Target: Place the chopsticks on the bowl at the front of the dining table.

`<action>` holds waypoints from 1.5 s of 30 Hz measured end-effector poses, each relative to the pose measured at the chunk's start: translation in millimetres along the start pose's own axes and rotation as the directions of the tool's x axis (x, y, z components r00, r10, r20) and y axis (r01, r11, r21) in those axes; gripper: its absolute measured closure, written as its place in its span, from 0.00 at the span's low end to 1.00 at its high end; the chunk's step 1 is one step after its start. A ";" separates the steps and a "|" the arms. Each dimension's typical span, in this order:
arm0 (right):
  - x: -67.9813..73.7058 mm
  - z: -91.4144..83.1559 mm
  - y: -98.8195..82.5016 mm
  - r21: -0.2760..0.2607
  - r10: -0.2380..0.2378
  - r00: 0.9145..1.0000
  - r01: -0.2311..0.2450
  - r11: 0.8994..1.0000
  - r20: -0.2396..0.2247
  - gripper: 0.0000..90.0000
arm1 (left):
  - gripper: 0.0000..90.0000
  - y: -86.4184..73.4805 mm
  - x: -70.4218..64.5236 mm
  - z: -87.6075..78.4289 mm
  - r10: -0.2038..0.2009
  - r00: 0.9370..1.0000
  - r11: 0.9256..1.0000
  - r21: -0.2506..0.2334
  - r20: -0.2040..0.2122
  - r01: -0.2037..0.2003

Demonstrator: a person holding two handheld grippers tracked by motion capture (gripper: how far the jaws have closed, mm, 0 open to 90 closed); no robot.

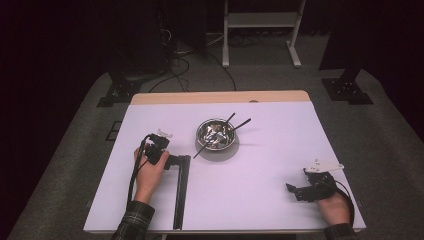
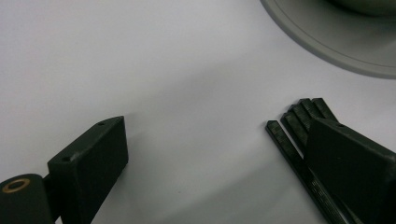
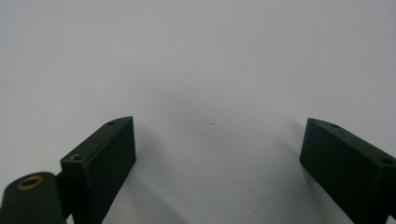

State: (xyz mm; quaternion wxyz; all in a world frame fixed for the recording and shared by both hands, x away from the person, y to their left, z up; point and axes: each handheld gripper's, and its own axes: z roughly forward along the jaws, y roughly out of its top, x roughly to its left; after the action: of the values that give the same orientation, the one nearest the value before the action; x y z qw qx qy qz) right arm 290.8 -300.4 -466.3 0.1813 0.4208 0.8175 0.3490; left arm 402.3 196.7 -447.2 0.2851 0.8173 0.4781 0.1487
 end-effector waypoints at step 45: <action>0.1 0.0 0.0 0.000 0.001 1.000 -0.001 1.000 0.000 0.10 | 0.06 -43.3 -25.1 -27.2 0.038 0.999 0.999 -0.018 -0.030 -0.038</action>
State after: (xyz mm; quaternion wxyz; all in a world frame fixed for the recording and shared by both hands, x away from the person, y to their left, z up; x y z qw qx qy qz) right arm 290.7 -300.3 -466.2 0.1813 0.4213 0.8172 0.3490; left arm 345.6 200.2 -451.1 0.2826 0.8213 0.4653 0.1707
